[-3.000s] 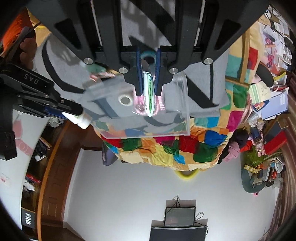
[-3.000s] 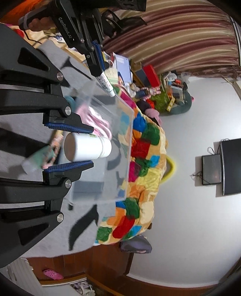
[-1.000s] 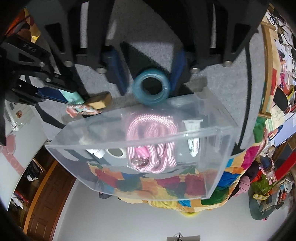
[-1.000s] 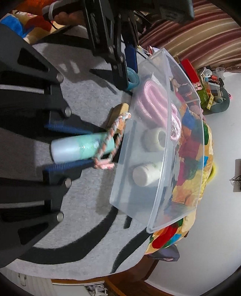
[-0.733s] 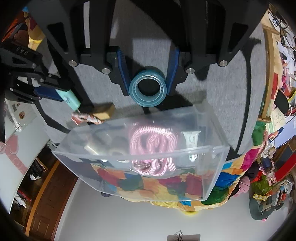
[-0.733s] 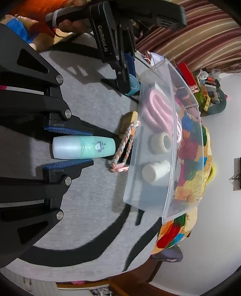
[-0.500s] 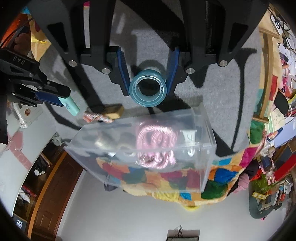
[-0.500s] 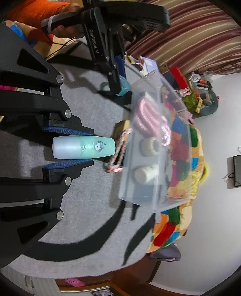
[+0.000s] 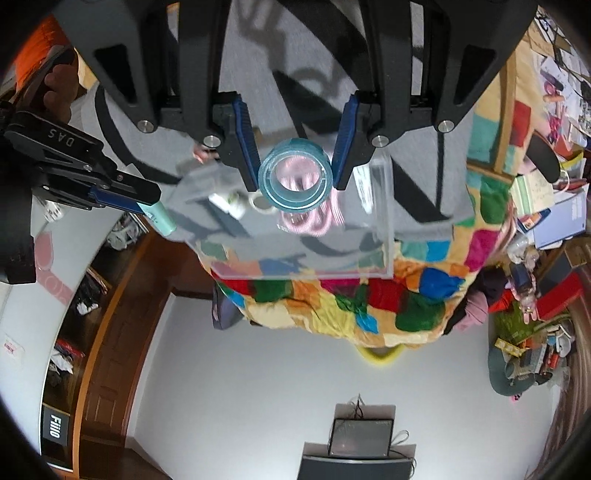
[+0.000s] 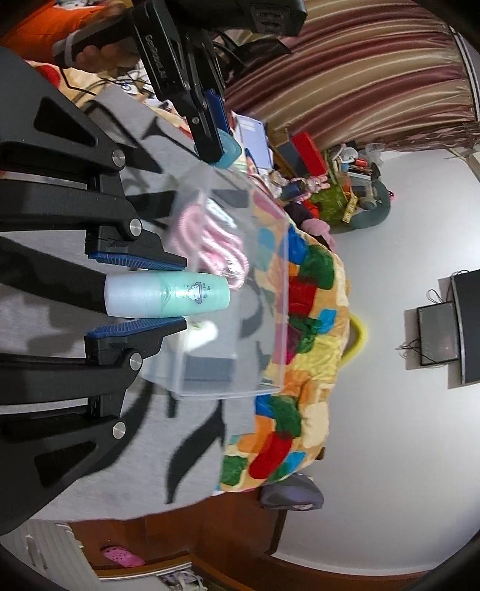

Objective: Organize objects
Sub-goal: 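Place the blue tape roll into the box while the right tool places the mint-green bottle in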

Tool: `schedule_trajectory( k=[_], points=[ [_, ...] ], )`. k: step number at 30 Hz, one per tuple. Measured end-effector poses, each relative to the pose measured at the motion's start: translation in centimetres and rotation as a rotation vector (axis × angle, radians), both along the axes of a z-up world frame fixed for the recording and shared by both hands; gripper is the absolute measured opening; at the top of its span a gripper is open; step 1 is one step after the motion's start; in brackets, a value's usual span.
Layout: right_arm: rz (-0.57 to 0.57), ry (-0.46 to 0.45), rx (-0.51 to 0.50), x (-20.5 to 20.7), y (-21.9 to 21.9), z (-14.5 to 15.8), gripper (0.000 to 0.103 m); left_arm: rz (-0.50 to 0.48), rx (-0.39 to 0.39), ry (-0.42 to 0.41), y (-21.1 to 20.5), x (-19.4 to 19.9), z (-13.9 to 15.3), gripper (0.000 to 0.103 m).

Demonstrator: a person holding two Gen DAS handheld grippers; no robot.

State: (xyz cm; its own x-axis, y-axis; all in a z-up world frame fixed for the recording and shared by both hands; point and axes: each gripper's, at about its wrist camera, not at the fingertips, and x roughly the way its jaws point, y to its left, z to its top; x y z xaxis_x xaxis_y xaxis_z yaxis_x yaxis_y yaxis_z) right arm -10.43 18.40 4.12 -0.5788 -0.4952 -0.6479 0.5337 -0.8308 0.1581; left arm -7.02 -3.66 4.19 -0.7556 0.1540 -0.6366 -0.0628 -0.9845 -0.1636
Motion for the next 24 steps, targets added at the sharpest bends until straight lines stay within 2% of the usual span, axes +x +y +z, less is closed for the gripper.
schedule_trajectory(
  k=[8,14,20,22,24],
  points=[
    [-0.039,0.033,-0.013,-3.4,-1.5,1.8,0.023,0.035,-0.024,0.005,-1.2,-3.0,0.7,0.039],
    [-0.039,0.016,-0.006,-5.8,-2.7,1.8,0.023,0.036,-0.029,-0.052,-1.4,-5.7,-1.1,0.039],
    [-0.06,-0.033,0.087,-8.1,-4.2,-1.6,0.023,0.035,0.013,-0.166,-1.6,-8.2,-4.4,0.039],
    [-0.064,-0.063,0.107,-8.7,-4.3,-3.1,0.023,0.025,0.013,-0.168,-1.3,-8.2,-4.9,0.039],
    [-0.061,-0.097,0.118,-9.2,-4.3,-4.5,0.023,0.025,-0.02,-0.16,-0.8,-8.0,-4.9,0.039]
  ],
)
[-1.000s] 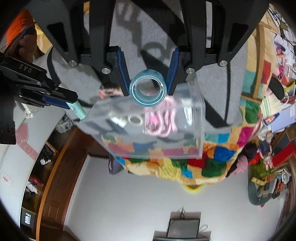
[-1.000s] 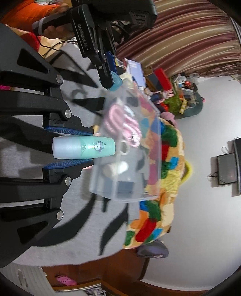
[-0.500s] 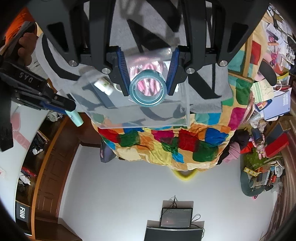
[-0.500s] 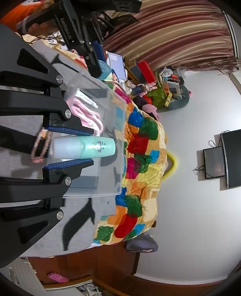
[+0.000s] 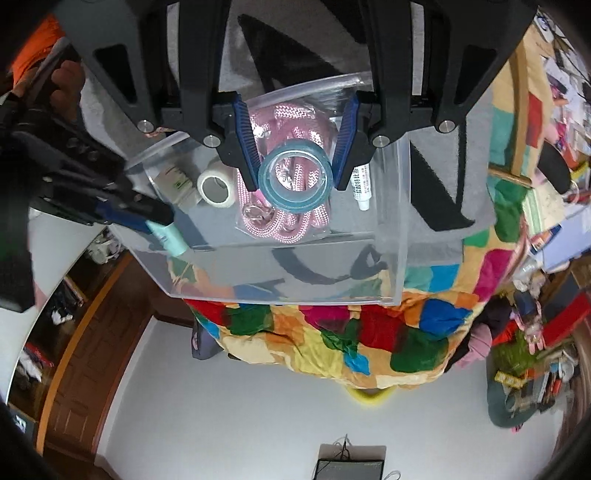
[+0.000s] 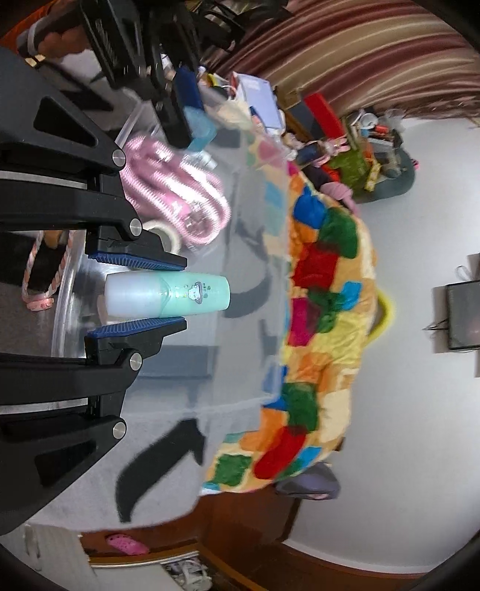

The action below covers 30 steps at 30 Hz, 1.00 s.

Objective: Organize objects
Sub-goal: 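Place the blue tape roll into the box while the right tool places the mint-green bottle in, then grasp the braided rope toy with the right tool while the left tool grasps the wooden block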

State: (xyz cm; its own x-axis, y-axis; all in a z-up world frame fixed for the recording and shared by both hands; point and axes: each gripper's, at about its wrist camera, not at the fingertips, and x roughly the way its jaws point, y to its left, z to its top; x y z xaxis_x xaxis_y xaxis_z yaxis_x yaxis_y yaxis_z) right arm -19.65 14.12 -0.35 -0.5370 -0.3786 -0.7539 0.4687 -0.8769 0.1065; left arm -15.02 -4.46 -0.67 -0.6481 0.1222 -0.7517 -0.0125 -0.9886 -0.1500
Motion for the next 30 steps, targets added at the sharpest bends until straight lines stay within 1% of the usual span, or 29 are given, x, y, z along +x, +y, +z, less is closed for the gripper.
schedule_trajectory(
  k=[1,4,6,10,12,13,14,15,16,17,19,20,22,25,27,28,30],
  points=[
    [0.011,-0.018,0.006,-0.1,-0.1,-0.7,0.023,-0.002,-0.012,0.004,0.2,0.0,0.0,0.039],
    [0.021,-0.023,0.005,0.0,0.0,-0.9,0.023,-0.008,-0.044,0.01,0.8,0.5,0.2,0.042],
    [0.031,-0.024,-0.005,0.2,0.1,-0.6,0.023,-0.008,-0.051,0.02,0.9,0.8,0.5,0.049],
    [0.041,0.002,-0.018,1.2,1.0,0.6,0.026,-0.024,-0.077,0.062,1.5,2.5,1.7,0.05],
    [0.05,0.018,-0.026,2.2,1.7,1.2,0.026,-0.03,-0.09,0.079,1.7,3.3,2.2,0.056],
    [0.055,0.024,-0.032,2.7,2.1,1.5,0.027,-0.034,-0.095,0.089,1.8,3.9,2.4,0.056],
    [0.067,0.032,-0.039,3.8,2.9,1.9,0.027,-0.04,-0.095,0.094,1.8,4.3,2.5,0.057],
    [0.067,0.032,-0.039,3.8,2.9,1.9,0.028,-0.045,-0.092,0.097,1.8,4.8,2.7,0.057],
    [0.077,0.032,-0.042,4.5,3.3,2.0,0.03,-0.051,-0.089,0.096,1.9,5.2,2.7,0.057],
    [0.101,0.032,-0.045,5.6,4.0,2.0,0.035,-0.055,-0.086,0.095,1.9,5.7,2.7,0.057],
    [0.109,0.037,-0.04,6.3,4.4,1.9,0.041,-0.062,-0.083,0.088,2.0,6.4,2.5,0.058],
    [0.117,0.04,-0.032,6.9,4.6,1.6,0.045,-0.066,-0.082,0.085,2.1,6.8,2.4,0.06],
    [0.144,0.035,-0.006,8.0,4.7,0.6,0.047,-0.071,-0.078,0.073,2.3,7.4,1.8,0.064],
    [0.161,0.017,0.053,8.5,4.2,-1.3,0.047,-0.078,-0.078,0.036,2.7,7.8,0.5,0.065],
    [0.167,-0.01,0.068,8.4,3.7,-2.3,0.047,-0.082,-0.075,0.003,3.0,7.8,-0.4,0.065],
    [0.167,-0.039,0.071,7.7,3.3,-3.3,0.047,-0.085,-0.069,-0.015,3.2,7.8,-1.0,0.065],
    [0.17,-0.054,0.069,7.4,3.1,-3.7,0.043,-0.09,-0.051,-0.045,3.8,7.6,-1.9,0.067]
  ],
)
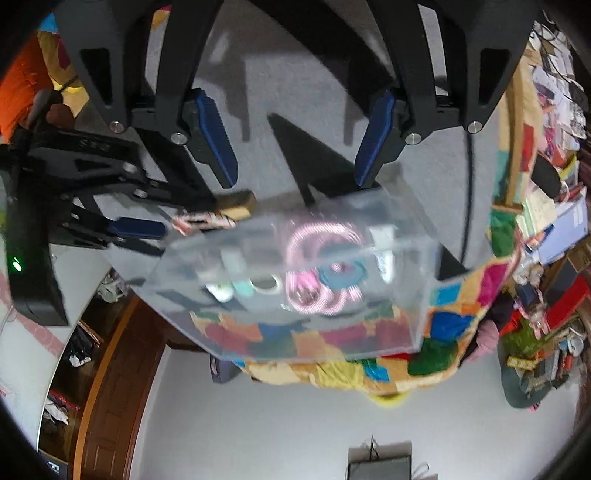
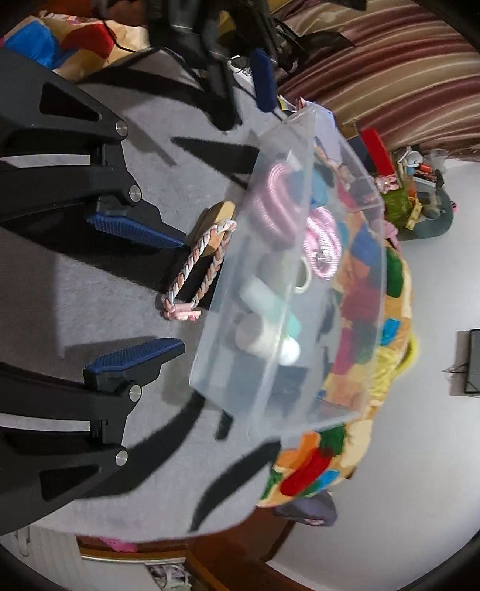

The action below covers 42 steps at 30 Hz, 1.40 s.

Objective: Organize objects
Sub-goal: 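Grasp the braided rope toy with the right tool while the left tool grasps the wooden block, then place the wooden block into the box while the right tool drops the rope toy in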

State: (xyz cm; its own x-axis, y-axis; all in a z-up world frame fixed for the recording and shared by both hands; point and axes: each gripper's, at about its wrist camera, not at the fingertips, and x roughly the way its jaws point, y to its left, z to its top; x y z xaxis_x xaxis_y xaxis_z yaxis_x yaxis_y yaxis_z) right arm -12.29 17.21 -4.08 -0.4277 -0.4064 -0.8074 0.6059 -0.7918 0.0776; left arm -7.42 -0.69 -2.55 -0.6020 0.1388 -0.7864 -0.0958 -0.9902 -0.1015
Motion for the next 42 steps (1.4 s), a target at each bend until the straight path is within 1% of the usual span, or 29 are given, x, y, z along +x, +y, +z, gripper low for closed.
schedule_trajectory(
  k=[2,4,5,7,8,11,13,15,17,19,20,22,23,28,32,36,37,42],
  points=[
    [-0.035,-0.036,-0.002,-1.1,-0.2,-1.1,0.022,0.001,0.004,-0.023,0.7,-0.3,-0.8,0.068],
    [-0.044,-0.039,-0.008,-1.2,-0.1,-1.3,0.014,0.0,-0.002,-0.037,1.8,-0.9,-1.4,0.069],
    [-0.056,-0.033,-0.017,-1.2,0.2,-1.3,0.013,0.0,-0.004,-0.042,2.3,-1.3,-1.7,0.07],
    [-0.065,-0.024,-0.031,-0.9,0.9,-1.0,0.012,0.003,-0.01,-0.05,3.2,-2.0,-2.1,0.07],
    [-0.073,-0.003,-0.03,-0.3,1.8,-0.7,0.012,0.007,-0.016,-0.051,3.6,-2.3,-2.2,0.07],
    [-0.079,0.008,-0.025,0.2,2.9,-0.5,0.012,0.013,-0.034,-0.05,4.8,-3.1,-2.6,0.071],
    [-0.09,0.01,-0.026,0.5,4.0,-0.3,0.012,0.035,-0.044,-0.058,5.4,-3.8,-2.9,0.071],
    [-0.1,0.012,-0.031,0.7,4.8,-0.1,0.012,0.063,-0.036,-0.068,5.6,-4.3,-3.3,0.071],
    [-0.11,0.013,-0.046,0.8,5.7,0.1,0.012,0.086,-0.011,-0.084,5.7,-4.7,-3.8,0.071],
    [-0.118,0.011,-0.075,0.9,6.4,0.5,0.012,0.11,-0.011,-0.072,5.8,-4.7,-3.9,0.07],
    [-0.118,0.011,-0.075,0.9,6.4,0.5,0.012,0.112,-0.012,-0.067,5.9,-4.6,-3.9,0.06],
    [-0.118,0.012,-0.095,1.1,6.6,0.7,0.012,0.099,-0.005,-0.061,5.9,-4.2,-3.7,0.044],
    [-0.116,0.013,-0.099,1.1,6.6,0.8,0.012,0.089,0.005,-0.063,5.9,-3.9,-3.6,0.039],
    [-0.11,0.012,-0.124,1.0,6.1,1.3,0.012,0.056,0.018,-0.057,5.5,-2.8,-3.1,0.039],
    [-0.106,0.032,-0.151,1.2,5.6,2.5,0.012,0.024,0.04,-0.037,5.3,-1.7,-2.2,0.039],
    [-0.106,0.059,-0.177,1.1,5.2,3.9,0.012,0.006,0.058,-0.001,4.7,-0.6,-0.6,0.039],
    [-0.106,0.077,-0.191,1.0,4.9,4.8,0.012,0.006,0.061,0.015,4.4,-0.4,0.1,0.039],
    [-0.119,0.116,-0.193,0.4,3.8,6.3,0.012,0.018,0.078,0.084,2.7,-0.1,3.0,0.039]
  ],
)
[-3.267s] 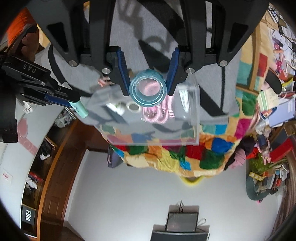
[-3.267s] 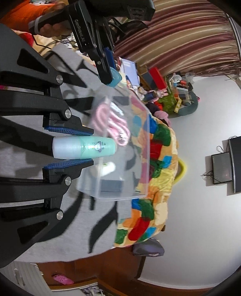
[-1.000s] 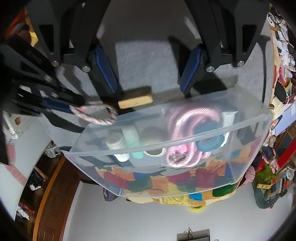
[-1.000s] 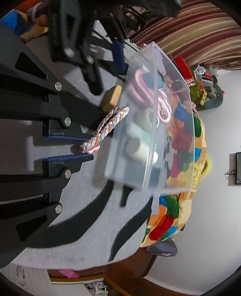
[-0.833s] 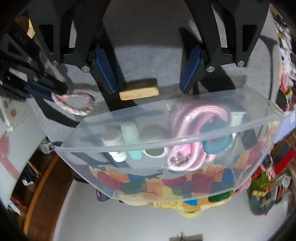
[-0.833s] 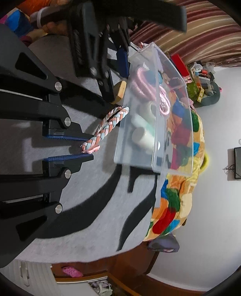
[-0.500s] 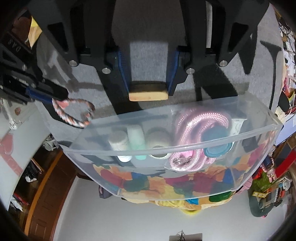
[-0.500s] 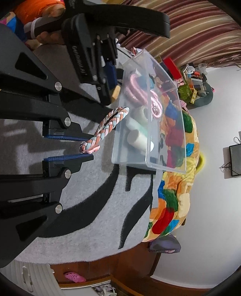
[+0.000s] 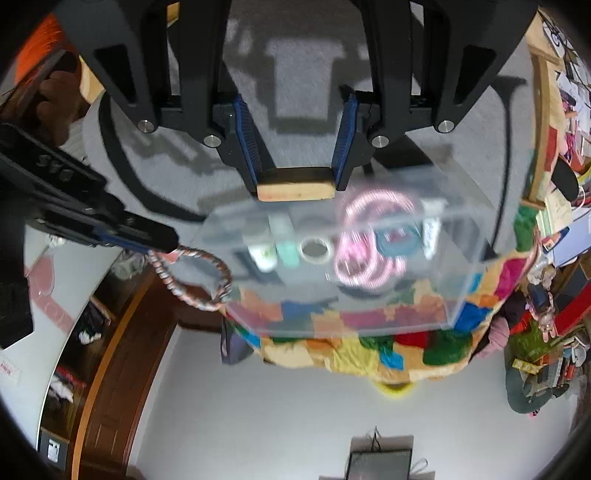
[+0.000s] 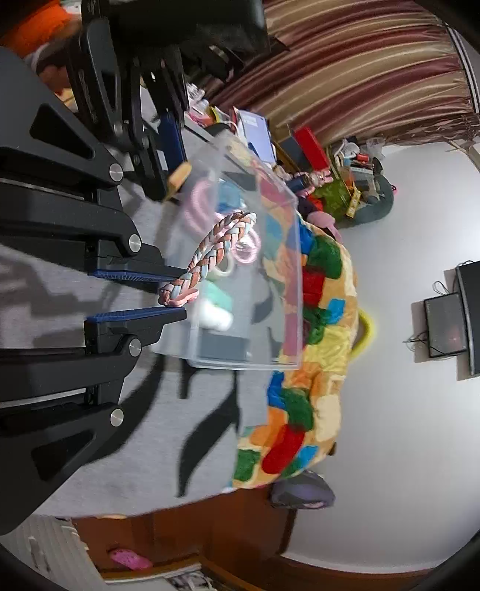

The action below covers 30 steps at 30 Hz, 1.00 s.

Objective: Organize objects
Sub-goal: 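Place the wooden block into the box while the right tool drops the rope toy in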

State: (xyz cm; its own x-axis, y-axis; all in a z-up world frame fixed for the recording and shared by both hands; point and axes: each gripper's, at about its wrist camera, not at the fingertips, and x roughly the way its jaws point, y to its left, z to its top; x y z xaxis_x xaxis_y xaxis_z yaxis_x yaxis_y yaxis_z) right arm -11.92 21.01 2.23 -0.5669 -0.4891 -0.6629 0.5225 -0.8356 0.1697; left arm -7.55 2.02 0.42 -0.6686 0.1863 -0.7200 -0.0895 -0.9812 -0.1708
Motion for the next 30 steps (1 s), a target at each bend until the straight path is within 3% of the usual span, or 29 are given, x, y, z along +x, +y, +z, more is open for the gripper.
schedule_trajectory(
  k=[8,14,19,21,23,30],
  points=[
    [-0.04,0.025,0.028,-2.7,-3.0,1.0,0.012,0.026,0.001,0.038,-2.6,-3.0,2.1,0.039],
    [-0.07,-0.038,0.052,-5.4,-4.5,-0.6,0.012,0.023,0.024,-0.01,-3.4,-5.7,0.8,0.039],
    [-0.075,-0.094,0.088,-6.5,-5.2,-2.2,0.013,-0.012,-0.007,-0.05,-2.5,-7.0,-0.9,0.039],
    [-0.065,-0.105,0.117,-6.2,-5.4,-2.6,0.013,-0.017,-0.017,-0.045,-2.2,-6.8,-1.0,0.045],
    [-0.058,-0.073,0.138,-5.6,-5.2,-2.2,0.019,-0.015,-0.022,-0.034,-2.2,-6.5,-0.8,0.052],
    [-0.014,-0.03,0.13,-3.3,-4.5,-0.7,0.032,-0.016,-0.018,0.017,-3.0,-4.6,0.9,0.053]
  ],
)
